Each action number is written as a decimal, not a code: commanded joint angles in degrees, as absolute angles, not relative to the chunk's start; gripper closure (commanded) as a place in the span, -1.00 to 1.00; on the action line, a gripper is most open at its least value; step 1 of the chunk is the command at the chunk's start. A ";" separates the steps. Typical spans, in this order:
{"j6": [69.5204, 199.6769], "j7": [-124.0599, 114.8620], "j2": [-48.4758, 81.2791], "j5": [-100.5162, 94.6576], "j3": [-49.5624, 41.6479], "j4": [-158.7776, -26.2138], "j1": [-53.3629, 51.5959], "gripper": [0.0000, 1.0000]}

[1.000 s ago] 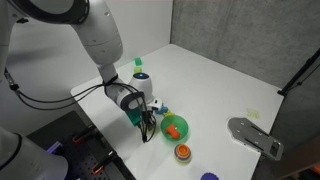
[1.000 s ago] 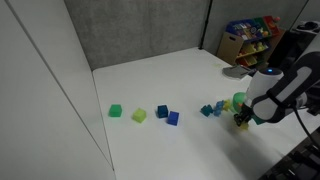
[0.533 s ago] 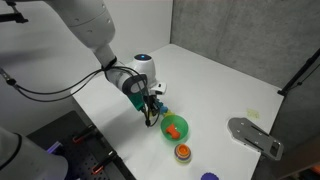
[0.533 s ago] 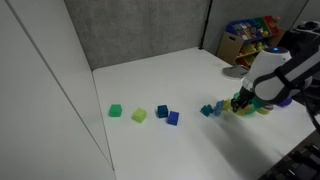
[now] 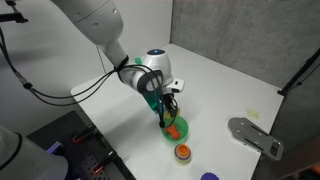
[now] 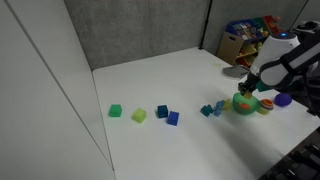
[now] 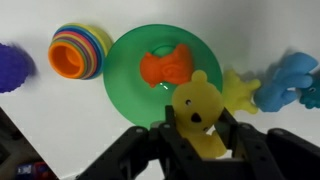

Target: Put the yellow object inside the bowl

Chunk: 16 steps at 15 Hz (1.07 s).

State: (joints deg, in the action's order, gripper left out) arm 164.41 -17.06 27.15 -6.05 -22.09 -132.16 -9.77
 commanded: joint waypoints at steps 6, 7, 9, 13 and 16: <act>156.14 -18.10 22.85 -9.46 -23.25 -129.63 -9.33 -1.00; 154.72 -17.42 21.32 -10.07 -22.79 -129.95 -8.92 -1.00; 151.41 -16.05 18.18 -10.71 -21.13 -130.43 -7.57 -1.00; 143.27 -12.95 11.57 -11.41 -16.77 -131.05 -4.73 -1.00; 136.16 -8.70 5.67 -9.46 -12.51 -131.43 -2.22 -1.00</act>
State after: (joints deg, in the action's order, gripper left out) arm 141.89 -12.74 12.41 -10.06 -16.39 -129.62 -5.15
